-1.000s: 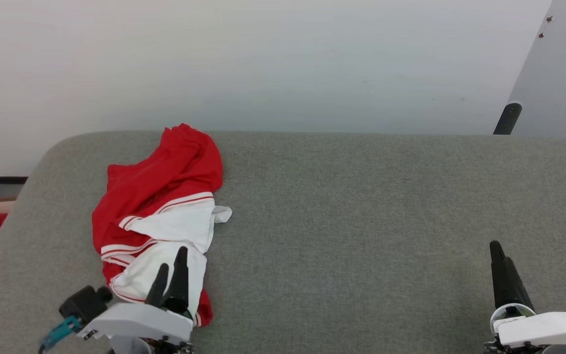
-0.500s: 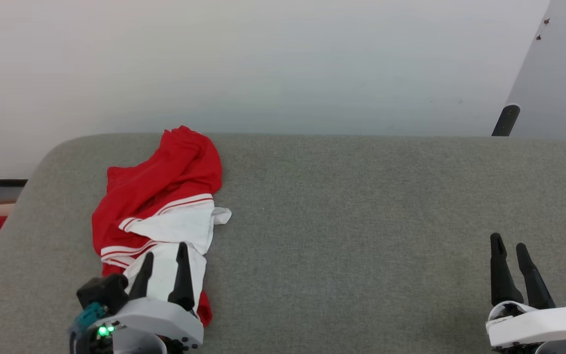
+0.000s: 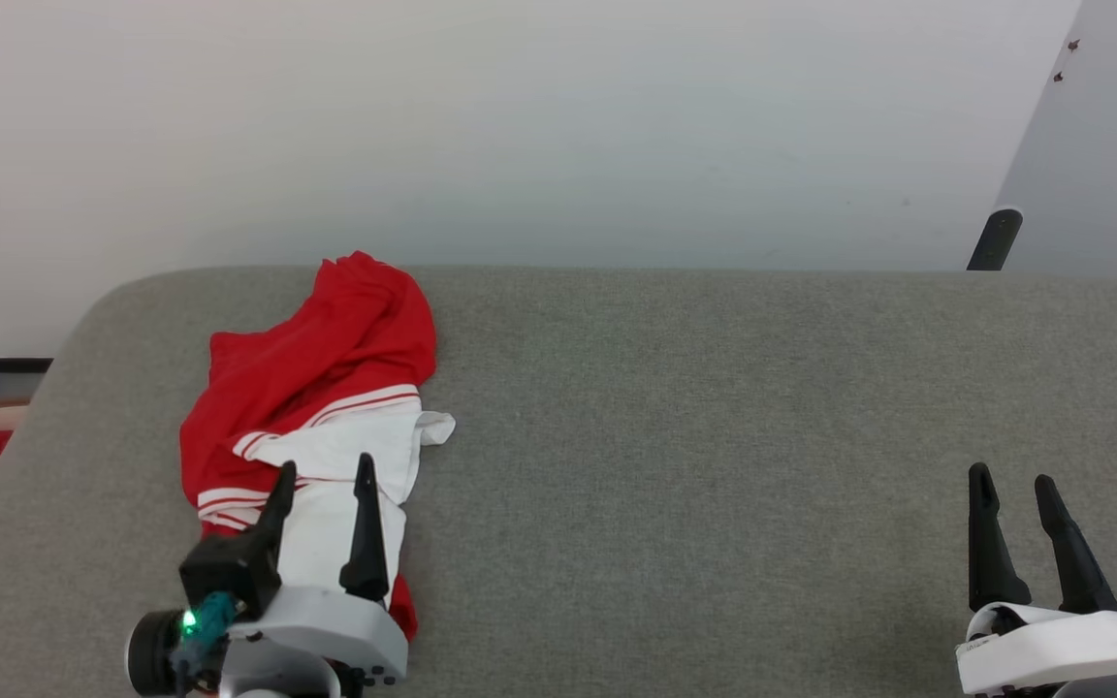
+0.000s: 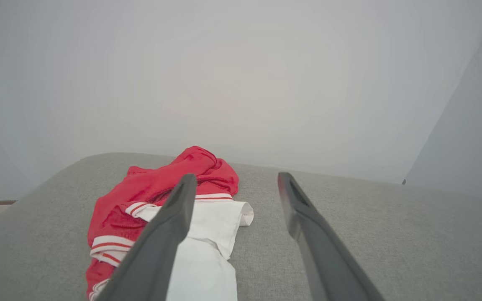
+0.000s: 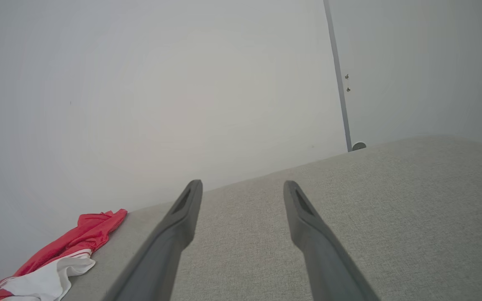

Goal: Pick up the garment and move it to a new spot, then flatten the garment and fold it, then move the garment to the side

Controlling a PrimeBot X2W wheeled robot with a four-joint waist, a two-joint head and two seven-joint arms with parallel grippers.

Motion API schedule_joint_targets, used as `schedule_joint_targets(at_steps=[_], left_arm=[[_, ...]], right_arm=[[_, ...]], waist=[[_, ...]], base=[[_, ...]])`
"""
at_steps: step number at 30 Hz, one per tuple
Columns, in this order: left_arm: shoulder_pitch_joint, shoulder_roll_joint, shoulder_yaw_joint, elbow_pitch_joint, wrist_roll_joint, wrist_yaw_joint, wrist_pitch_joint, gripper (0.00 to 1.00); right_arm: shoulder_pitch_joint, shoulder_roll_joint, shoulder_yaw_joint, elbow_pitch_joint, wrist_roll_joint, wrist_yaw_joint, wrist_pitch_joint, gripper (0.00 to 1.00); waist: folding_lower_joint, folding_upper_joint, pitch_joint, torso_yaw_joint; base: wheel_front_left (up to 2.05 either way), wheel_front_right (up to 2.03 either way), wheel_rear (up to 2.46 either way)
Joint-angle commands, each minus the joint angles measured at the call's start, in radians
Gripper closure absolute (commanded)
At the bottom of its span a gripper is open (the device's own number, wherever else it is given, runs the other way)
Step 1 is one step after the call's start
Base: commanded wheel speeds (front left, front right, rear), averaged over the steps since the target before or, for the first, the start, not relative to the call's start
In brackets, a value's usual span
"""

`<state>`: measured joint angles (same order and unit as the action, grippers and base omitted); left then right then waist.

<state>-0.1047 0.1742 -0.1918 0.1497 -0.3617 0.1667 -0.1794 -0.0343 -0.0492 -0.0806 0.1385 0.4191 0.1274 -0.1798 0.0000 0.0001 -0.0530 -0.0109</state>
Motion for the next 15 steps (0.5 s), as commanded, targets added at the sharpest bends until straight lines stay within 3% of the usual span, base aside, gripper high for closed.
schedule_joint_targets(at_steps=[1,15], left_arm=[[-0.010,0.009,-0.005,-0.012,0.026,0.004,-0.009,0.00],[-0.007,0.008,-0.003,-0.040,0.119,0.002,-0.039,0.00]], right_arm=[[-0.002,-0.001,0.001,-0.011,-0.026,0.004,-0.009,0.00],[0.004,-0.001,0.006,-0.024,-0.151,0.005,-0.039,0.00]], waist=[[0.0000,-0.0001,-0.001,0.000],[0.0000,-0.0001,-0.006,0.003]], base=[[0.00,0.00,0.00],[0.00,0.00,0.00]])
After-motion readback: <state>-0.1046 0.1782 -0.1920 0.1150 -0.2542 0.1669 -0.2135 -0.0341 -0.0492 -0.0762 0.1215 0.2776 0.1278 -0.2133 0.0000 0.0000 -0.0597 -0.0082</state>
